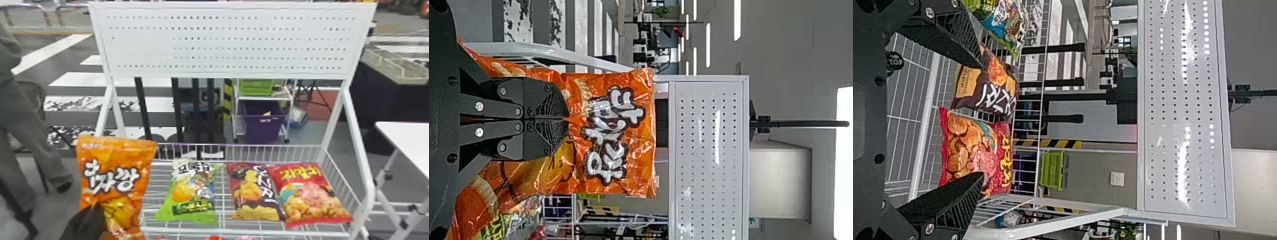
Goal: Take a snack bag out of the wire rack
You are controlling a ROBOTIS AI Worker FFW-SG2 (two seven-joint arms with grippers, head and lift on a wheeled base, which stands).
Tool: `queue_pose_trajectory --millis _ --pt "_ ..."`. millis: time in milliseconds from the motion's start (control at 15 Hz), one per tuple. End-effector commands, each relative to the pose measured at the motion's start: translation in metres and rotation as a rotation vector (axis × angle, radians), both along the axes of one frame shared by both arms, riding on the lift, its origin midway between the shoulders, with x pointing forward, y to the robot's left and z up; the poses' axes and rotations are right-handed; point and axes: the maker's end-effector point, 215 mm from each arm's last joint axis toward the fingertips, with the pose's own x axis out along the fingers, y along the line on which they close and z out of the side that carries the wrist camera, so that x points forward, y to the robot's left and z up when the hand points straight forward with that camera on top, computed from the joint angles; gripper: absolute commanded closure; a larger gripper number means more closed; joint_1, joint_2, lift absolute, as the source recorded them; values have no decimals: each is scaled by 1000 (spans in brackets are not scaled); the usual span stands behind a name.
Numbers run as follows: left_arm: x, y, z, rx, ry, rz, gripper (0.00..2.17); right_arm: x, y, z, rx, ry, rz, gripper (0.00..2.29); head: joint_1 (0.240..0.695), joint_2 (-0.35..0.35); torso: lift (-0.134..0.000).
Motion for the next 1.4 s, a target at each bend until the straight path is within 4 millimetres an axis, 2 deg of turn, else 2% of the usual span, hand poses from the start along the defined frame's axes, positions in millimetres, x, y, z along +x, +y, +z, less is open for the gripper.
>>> queue_pose_trajectory --millis 0,467,667,733,867,1067,1333 --pt "0 0 1 0 -1 -1 1959 0 -1 -1 -1 1 -2 130 499 0 0" --pt "0 -2 3 -2 -6 -5 1959 0 -2 1 0 -2 -3 130 499 0 0" --pt "0 -2 3 -1 -4 -7 1959 4 -4 -6 20 9 -4 130 499 0 0" --pt "0 -2 3 -1 -4 -7 1959 14 -6 -16 33 16 -2 130 499 0 0" --pt "0 -4 2 -3 -3 -12 1959 50 -7 -31 45 15 -7 130 499 0 0" --pt "-1 -9 2 -8 -2 -21 1959 106 19 -50 75 34 36 130 499 0 0" --pt "0 -9 0 -9 1 -18 1959 166 50 -78 107 112 65 130 499 0 0"
